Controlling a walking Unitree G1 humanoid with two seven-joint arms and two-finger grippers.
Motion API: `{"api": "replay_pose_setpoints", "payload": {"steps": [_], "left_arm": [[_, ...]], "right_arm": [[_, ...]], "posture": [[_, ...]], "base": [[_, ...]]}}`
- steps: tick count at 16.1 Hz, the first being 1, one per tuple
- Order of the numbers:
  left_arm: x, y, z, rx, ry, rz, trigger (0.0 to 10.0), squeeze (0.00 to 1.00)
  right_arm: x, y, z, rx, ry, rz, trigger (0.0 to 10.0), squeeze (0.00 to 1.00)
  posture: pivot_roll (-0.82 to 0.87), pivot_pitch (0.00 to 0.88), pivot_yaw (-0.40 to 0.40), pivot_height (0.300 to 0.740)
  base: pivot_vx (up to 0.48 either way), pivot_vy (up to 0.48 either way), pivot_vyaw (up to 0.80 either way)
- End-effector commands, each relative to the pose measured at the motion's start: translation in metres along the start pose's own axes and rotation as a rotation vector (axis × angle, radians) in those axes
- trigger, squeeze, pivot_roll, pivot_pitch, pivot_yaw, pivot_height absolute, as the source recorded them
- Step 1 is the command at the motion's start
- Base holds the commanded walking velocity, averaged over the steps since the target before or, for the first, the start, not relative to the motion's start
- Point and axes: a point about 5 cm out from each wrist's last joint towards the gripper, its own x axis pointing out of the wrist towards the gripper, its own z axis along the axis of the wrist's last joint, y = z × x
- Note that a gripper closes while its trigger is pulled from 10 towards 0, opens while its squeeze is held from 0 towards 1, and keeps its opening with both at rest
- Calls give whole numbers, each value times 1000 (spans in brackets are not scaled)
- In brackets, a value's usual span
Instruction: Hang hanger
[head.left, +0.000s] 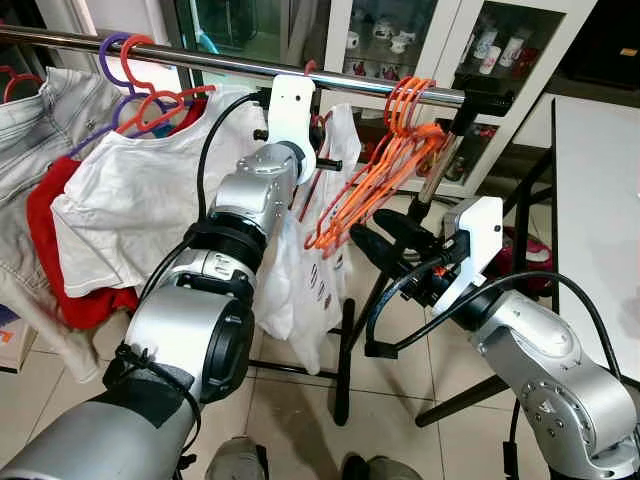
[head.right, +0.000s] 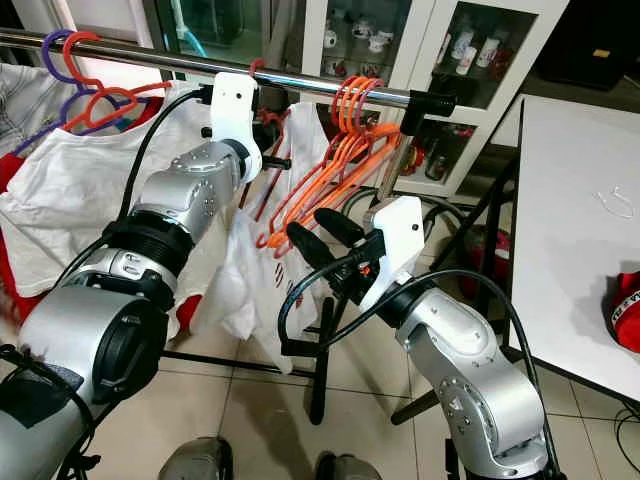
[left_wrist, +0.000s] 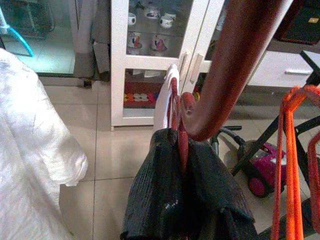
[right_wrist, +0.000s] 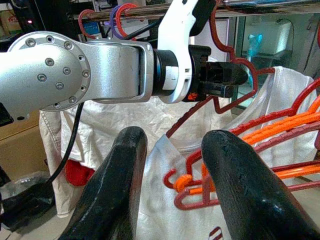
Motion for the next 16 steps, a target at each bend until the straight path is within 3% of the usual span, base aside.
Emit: {"api": "replay_pose_setpoints", "payload": {"steps": [1,7,12,13,16], "left_arm": [[1,-3,0,28,6,-11,10000,1000],[-2,6,4,39,-25,32,10000,1000],[-16,14,14,68,-136,69,10000,1000],[-20,14,16,74,-151,71,10000,1000],[-49,10,18,129,-229,37,10000,1000]], "right_arm": [[0,-5,1,-4,6,-16,10000,0],[2,-5,2,-7,4,-9,10000,0],[2,-4,5,-3,-6,-2,10000,0],[2,-4,5,-3,-8,-4,10000,0],[1,-5,9,-11,-14,-9,10000,0]], "posture": [[10,69,-46,740],[17,74,-55,740],[16,76,-60,740],[16,78,-60,740],[14,81,-59,740]], "base": [[0,0,0],[0,0,0],[0,0,0],[0,0,0],[0,0,0]]}}
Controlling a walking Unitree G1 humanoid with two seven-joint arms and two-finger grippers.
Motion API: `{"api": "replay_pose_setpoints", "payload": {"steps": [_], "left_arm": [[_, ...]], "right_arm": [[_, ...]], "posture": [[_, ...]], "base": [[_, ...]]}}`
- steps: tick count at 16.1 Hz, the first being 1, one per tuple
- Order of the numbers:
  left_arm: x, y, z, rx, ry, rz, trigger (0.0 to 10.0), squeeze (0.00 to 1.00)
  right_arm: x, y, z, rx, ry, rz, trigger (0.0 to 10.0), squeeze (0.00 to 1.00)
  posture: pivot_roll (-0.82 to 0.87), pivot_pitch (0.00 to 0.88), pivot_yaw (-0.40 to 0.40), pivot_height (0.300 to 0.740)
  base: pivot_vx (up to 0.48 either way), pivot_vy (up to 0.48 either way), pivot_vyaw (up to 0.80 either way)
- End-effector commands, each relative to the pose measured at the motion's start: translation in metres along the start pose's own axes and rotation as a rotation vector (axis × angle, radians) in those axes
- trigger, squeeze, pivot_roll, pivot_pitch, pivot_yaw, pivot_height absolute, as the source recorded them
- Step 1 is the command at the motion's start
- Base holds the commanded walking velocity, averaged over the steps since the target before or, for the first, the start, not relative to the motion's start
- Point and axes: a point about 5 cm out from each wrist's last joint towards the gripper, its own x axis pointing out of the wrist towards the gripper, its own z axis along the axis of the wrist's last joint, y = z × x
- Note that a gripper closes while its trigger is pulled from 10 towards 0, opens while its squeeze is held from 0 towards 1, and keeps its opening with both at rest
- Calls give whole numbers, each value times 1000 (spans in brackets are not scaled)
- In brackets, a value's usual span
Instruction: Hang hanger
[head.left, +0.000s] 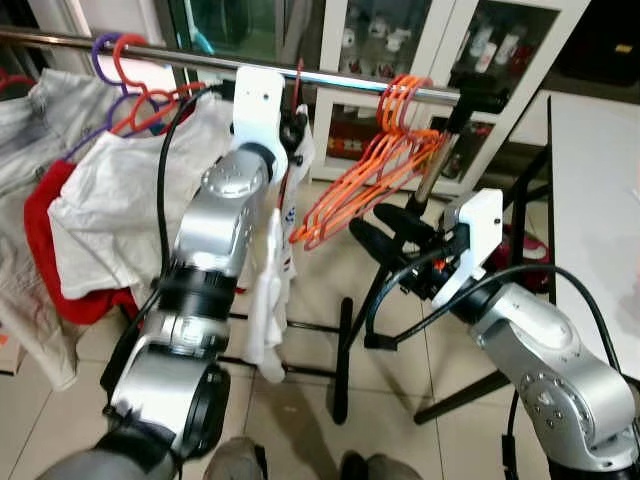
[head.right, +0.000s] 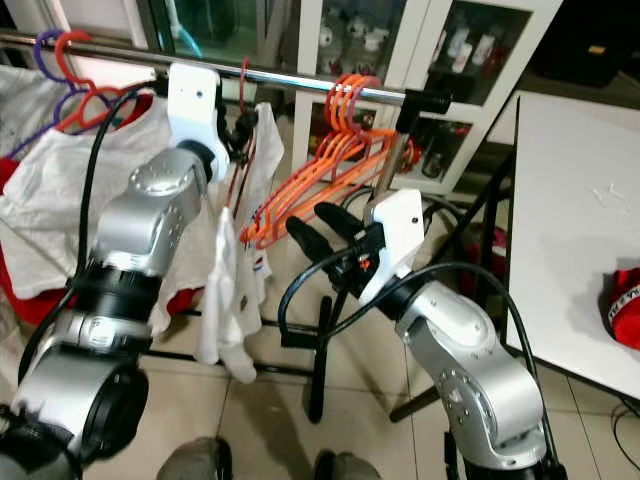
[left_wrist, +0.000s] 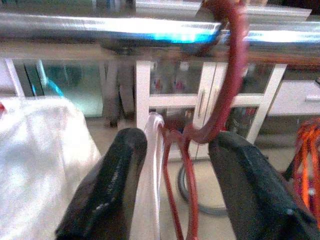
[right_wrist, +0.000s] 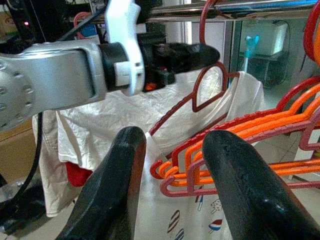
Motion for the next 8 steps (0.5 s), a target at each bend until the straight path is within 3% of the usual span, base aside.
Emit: {"api": "replay_pose_setpoints", "payload": {"steps": [1,2,3,5,8], "left_arm": [[-12,-4,18,9,-110,-30,10000,941],[-25,-1,27,-50,-187,-30,10000,0],[-40,9,32,-76,-244,20,10000,0],[-69,26,27,-23,-281,110,10000,0],[-102,33,7,83,-201,103,10000,0]], "right_arm": [[-4,-2,7,-15,-11,-15,10000,0],[-6,-2,8,-13,-14,-18,10000,0],[-7,-3,9,-20,-15,-28,10000,0],[-8,-4,10,-28,-33,-68,10000,0],[-7,-14,13,-30,-63,-268,10000,0]], "posture": [[8,82,-56,740],[8,82,-54,740],[8,86,-53,740],[9,88,-49,740],[11,88,-42,740]], "base": [[0,0,0],[0,0,0],[0,0,0],[0,0,0],[0,0,0]]}}
